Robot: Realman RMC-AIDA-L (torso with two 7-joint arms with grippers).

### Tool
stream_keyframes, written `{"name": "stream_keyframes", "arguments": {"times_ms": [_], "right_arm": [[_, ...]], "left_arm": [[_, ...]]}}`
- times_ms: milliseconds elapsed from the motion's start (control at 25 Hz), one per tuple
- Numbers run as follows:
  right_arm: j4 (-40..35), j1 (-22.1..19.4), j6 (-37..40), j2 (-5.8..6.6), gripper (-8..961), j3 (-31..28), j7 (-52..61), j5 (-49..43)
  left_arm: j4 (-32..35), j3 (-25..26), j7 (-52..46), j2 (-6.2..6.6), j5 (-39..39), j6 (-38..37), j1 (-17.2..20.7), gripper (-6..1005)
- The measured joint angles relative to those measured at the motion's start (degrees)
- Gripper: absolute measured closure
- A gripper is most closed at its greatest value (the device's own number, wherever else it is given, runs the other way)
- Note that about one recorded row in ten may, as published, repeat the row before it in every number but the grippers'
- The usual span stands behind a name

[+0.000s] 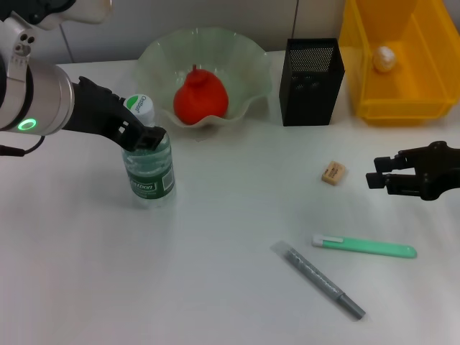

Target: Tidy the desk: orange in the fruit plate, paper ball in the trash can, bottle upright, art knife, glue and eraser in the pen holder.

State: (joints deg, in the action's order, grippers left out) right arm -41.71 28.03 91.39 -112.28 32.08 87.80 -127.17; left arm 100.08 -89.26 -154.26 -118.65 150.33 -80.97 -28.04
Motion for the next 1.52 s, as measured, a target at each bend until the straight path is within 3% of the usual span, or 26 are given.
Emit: {"name": "stream_keyframes", "arguments": {"times_ms": [160,1120,1520], "right_arm": [[0.03,-0.05,0.02,-0.02,544,0.00,0.00,0.00],[0.05,-0.01,0.01,-0.17,544,0.00,0.00,0.00],[-0.01,0.01,0.01,-0.35,544,0.00,0.59,0.13]], "left_arm": [[0.08,-0.02,0.10,0.00,0.06,0.09,0.00,382],[4.32,0.63,1.64,0.09,1.36,1.76,-0.16,389],[12.35,-1.16,3.08,0.05,-2.85,1.88,2.02,391]]}}
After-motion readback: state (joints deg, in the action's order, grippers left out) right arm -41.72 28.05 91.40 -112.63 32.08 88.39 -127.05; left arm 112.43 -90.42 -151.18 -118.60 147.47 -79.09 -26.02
